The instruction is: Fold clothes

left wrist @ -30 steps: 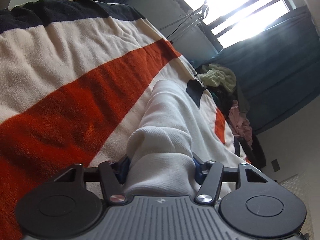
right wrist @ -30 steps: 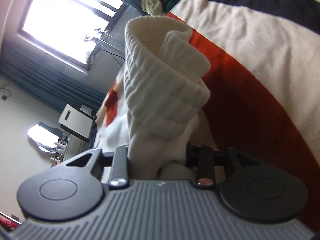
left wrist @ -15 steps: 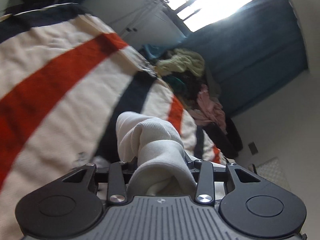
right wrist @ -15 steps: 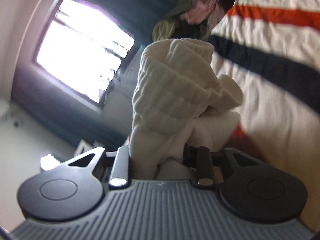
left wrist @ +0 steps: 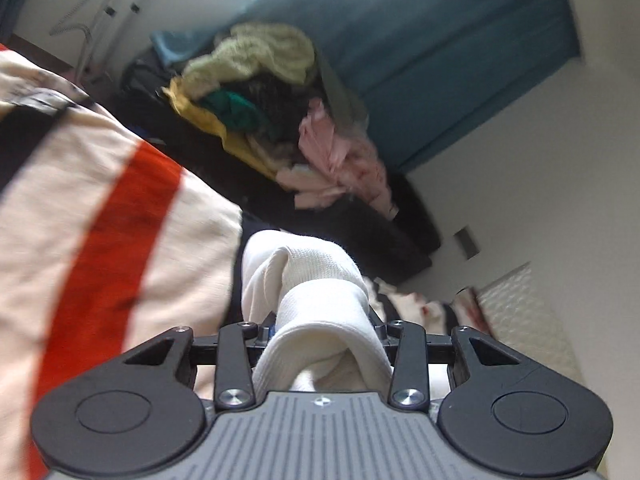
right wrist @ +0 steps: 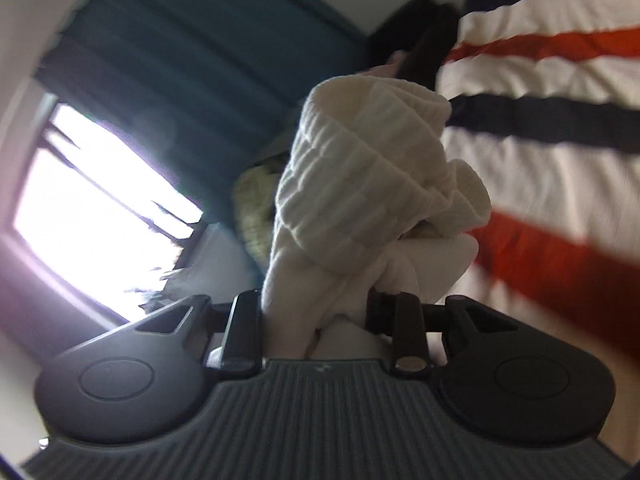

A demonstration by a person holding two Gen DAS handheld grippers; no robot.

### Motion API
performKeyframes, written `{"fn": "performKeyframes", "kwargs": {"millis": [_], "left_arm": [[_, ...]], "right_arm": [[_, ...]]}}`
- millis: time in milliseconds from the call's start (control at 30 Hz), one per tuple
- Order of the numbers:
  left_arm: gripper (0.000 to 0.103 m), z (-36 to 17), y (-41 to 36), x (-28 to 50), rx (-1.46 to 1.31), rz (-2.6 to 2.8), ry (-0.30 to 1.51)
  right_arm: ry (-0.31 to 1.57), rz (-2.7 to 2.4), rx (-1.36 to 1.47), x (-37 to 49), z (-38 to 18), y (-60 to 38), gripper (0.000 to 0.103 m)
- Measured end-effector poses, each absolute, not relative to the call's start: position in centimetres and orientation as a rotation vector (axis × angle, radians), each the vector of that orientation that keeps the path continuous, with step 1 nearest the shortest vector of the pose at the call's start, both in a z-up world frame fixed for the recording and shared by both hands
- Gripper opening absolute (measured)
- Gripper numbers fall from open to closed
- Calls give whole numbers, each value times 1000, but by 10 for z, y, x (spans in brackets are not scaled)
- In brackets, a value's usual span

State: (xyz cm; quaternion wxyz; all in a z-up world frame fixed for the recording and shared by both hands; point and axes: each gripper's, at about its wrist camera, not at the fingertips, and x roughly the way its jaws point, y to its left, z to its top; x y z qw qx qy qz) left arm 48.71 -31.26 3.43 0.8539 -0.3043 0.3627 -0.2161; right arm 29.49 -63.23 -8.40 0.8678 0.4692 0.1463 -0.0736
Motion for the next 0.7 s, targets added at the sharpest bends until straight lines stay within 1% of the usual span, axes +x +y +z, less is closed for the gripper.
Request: {"fn": "performKeyframes", "kwargs": {"millis": [100,233,367,500,600,700], "left_arm": [[40,3,-358,519,-618,-485,782],[40,-51,-385,534,-529,-553,784],[42,-98,-380,530,-383,-617,779],[47,-128,-371,523,-298,-617,797],[53,-124,-369,514,-253,-622,811],[54,-116,-367,505,-211,-628,826]], "right_arm": [[317,-214,958,316,-99,-665,32],[324,-241,972,312,-150,-679,32],[344,-252,1041,289,-210,-674,33],[352,-258,1110,268,-243,-662,34],[368,-290,1119,259,-257,-652,39],[429,-333,1169,248,-259,-651,42]]}}
